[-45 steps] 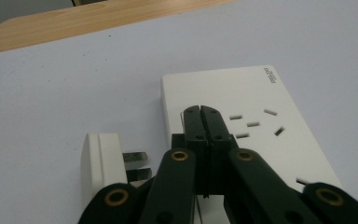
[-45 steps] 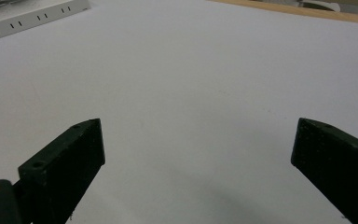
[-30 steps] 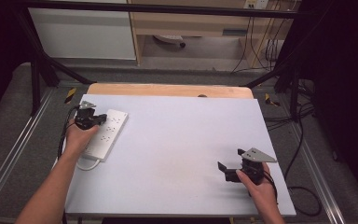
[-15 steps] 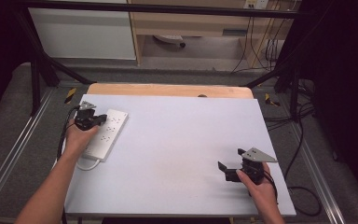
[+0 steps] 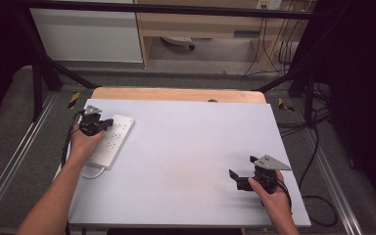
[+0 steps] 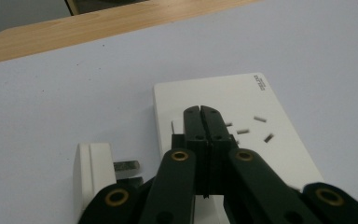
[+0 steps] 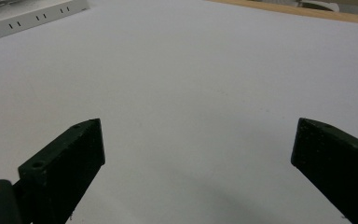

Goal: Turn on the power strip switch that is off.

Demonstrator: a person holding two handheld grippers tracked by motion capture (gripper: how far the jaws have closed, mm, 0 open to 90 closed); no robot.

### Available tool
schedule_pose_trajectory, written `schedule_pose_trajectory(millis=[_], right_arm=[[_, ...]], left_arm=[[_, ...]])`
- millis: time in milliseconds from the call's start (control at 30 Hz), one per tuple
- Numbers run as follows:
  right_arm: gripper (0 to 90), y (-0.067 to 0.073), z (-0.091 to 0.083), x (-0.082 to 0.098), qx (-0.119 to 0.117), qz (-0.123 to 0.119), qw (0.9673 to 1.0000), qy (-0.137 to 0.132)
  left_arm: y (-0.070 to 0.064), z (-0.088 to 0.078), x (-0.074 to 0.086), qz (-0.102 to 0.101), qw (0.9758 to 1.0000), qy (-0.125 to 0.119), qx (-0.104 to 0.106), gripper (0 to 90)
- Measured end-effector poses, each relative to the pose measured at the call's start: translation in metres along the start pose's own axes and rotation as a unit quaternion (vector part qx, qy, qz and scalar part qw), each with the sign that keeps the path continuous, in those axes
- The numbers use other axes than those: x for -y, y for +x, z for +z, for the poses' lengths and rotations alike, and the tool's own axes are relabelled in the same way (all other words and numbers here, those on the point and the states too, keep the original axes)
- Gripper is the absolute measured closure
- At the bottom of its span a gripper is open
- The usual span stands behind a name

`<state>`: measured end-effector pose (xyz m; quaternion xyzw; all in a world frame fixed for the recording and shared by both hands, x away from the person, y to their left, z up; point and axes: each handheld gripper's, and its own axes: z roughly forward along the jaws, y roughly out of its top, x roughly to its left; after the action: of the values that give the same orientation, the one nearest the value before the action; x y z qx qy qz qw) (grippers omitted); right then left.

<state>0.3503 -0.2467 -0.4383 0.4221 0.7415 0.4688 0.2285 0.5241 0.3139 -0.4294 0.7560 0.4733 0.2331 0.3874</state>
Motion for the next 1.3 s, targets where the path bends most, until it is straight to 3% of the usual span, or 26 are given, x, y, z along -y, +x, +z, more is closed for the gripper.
schedule_pose_trajectory(millis=[767,1300], right_arm=[[3.1,0.000,0.000,0.000,0.001,0.000,1.0000,0.000],[3.1,0.000,0.001,0.000,0.000,0.000,1.0000,0.001]], left_arm=[[0.002,-0.007,-0.005,-0.019,0.9995,-0.024,-0.001,90.0],[-0.010,-0.015,-0.017,-0.021,0.9984,-0.049,0.016,84.7]])
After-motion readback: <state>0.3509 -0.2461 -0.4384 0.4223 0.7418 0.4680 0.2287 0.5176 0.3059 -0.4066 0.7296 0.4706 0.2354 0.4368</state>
